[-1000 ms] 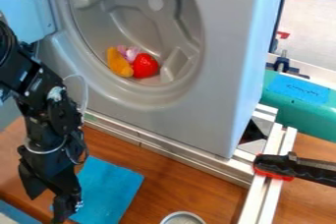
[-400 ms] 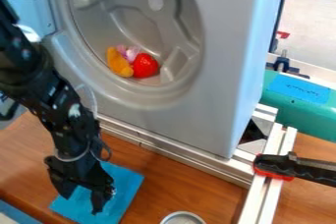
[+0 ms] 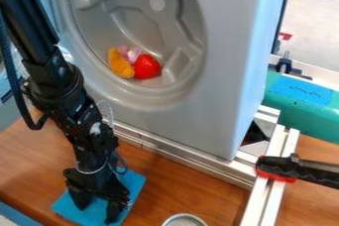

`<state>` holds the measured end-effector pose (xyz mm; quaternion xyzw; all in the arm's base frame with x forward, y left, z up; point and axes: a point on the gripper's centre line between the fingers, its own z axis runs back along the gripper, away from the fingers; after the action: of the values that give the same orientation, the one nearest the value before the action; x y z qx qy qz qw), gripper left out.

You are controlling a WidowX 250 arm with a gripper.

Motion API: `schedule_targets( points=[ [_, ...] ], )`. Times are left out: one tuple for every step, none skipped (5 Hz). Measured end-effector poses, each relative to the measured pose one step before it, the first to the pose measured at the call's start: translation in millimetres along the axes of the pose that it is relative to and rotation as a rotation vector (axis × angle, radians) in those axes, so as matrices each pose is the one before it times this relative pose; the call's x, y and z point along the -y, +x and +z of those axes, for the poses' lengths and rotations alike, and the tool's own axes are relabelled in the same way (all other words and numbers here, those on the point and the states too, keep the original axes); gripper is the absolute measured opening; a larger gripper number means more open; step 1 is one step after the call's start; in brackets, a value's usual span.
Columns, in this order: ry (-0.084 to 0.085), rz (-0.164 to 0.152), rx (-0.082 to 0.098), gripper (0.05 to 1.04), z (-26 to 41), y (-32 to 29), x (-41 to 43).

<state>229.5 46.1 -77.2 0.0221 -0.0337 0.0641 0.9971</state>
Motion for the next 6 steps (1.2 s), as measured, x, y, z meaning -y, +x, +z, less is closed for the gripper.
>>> schedule_targets(
  points=[
    [0.0887, -0.0161, -0.0358, 1.001, 1.15, 0.11, -15.77],
    [0.1106, 0.0466, -0.0135, 0.999, -0.79, 5.37, -38.78],
    [0.0305, 0.0707, -0.0493, 1.000, -11.82, 6.82, -51.29],
    [-0.0061, 0.0524, -0.0241, 1.001, -7.06, 1.59, -26.18],
    [-0.0268, 0.0008, -0.0090, 1.001, -1.31, -2.97, -3.08],
    [-0.0905, -0.0317, -0.0288, 0.999, 6.90, -35.49, 10.06]
  ],
)
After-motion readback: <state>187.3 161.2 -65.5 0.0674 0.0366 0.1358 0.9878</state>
